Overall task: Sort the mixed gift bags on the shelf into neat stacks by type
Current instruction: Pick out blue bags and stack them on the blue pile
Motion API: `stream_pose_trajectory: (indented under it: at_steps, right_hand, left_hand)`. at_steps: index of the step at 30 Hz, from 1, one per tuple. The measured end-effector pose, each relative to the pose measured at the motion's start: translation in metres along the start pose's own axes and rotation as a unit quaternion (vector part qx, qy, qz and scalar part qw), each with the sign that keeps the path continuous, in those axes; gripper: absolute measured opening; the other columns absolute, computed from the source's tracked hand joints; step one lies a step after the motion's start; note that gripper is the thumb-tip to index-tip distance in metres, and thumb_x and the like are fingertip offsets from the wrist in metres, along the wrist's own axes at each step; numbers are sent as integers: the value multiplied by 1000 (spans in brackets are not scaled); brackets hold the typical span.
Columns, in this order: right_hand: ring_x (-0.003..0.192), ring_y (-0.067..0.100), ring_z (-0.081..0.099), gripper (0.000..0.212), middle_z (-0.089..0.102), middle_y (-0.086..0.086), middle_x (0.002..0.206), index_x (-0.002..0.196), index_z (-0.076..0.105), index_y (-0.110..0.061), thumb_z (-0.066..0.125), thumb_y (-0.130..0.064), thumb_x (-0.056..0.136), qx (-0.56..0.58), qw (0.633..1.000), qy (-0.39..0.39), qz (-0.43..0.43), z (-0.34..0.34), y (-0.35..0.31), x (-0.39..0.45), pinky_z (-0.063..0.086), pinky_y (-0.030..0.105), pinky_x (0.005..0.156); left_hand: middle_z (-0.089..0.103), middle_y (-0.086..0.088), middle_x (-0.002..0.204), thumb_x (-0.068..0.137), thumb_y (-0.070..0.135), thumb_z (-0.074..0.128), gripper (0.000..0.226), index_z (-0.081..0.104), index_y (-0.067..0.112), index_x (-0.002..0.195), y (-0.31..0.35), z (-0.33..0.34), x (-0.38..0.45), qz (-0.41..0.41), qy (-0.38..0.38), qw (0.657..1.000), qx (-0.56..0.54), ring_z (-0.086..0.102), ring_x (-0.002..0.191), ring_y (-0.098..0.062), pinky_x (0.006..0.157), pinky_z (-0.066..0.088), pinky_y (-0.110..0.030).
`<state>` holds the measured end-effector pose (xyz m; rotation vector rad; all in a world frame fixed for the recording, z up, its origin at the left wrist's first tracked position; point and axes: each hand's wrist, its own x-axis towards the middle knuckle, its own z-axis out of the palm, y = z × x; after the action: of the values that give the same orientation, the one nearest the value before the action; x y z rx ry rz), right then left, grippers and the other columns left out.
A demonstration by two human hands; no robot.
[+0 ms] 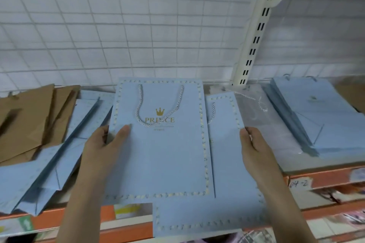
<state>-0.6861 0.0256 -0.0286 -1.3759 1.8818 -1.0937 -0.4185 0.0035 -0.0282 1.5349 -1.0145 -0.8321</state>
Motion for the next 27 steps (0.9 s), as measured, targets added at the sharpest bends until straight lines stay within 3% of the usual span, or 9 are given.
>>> stream_pose_trajectory:
  at_steps: [4, 8, 10, 13, 16, 19, 21, 24, 27]
  right_hand:
    - [65, 11, 52, 31, 59, 9, 78, 94, 50, -23, 46, -53, 87, 1, 1000, -18, -18, -14, 2, 6, 40, 23, 58]
    - [69, 23, 57, 36, 64, 19, 92, 99, 56, -15, 56, -48, 84, -21, 998, -7, -58, -31, 10, 18, 42, 21, 57]
    - [73, 22, 62, 28, 67, 7, 84, 99, 57, -20, 55, -45, 86, 0, 997, 14, -71, -44, 16, 26, 44, 23, 60]
    - [54, -1, 52, 11, 58, -18, 59, 89, 54, -28, 53, -39, 90, 49, 994, 48, -79, -69, 27, 43, 38, 19, 54]
    - [44, 5, 36, 19, 39, -10, 48, 88, 52, -19, 50, -37, 91, 81, 991, 68, -82, -100, 48, 66, 32, 19, 48]
    - [40, 3, 32, 5, 33, -12, 43, 93, 51, -31, 50, -35, 92, 107, 991, 40, -75, -137, 69, 88, 30, 14, 42]
    - [43, 5, 36, 3, 38, -10, 49, 96, 49, -35, 50, -35, 92, 107, 991, 27, -74, -167, 86, 103, 34, 19, 46]
    - [58, 15, 44, 9, 47, 12, 67, 101, 48, -36, 49, -36, 93, 108, 991, 17, -72, -211, 114, 124, 38, 31, 55]
    - [64, 21, 45, 8, 49, 17, 75, 101, 50, -35, 50, -35, 93, 116, 990, 24, -83, -253, 135, 146, 38, 35, 60]
  left_hand:
    - [66, 0, 80, 84, 38, 64, 19, 61, 19, 84, 5, 18, 4, -16, -15, 999, -43, 63, 70, -18, 62, 52, -34]
    - [65, -2, 85, 85, 42, 62, 22, 60, 20, 87, 15, 40, 5, 0, -14, 999, -39, 60, 73, -19, 65, 49, -35]
    - [62, -2, 86, 87, 42, 58, 24, 60, 19, 93, 20, 54, 4, 7, -7, 999, -34, 56, 74, -18, 62, 42, -30]
    - [62, -1, 88, 89, 40, 57, 19, 58, 22, 95, 27, 81, -1, 22, -2, 998, -58, 57, 76, -17, 62, 42, -30]
    - [59, 6, 80, 90, 36, 56, 14, 53, 23, 96, 34, 118, -13, 19, 15, 997, -70, 55, 68, -10, 54, 42, -23]
    - [59, 6, 78, 90, 32, 57, 17, 50, 26, 104, 38, 166, -34, 16, 40, 996, -79, 58, 68, -12, 53, 47, -18]
    - [58, 3, 76, 89, 33, 58, 16, 51, 26, 103, 40, 202, -51, 11, 45, 995, -86, 57, 71, -18, 61, 46, -29]
    - [56, 0, 75, 90, 31, 58, 19, 52, 23, 106, 43, 253, -77, 4, 31, 995, -96, 52, 66, -14, 57, 40, -28]
    - [57, -7, 81, 90, 30, 57, 18, 51, 28, 107, 52, 292, -96, 10, 31, 994, -107, 54, 73, -18, 62, 42, -30]
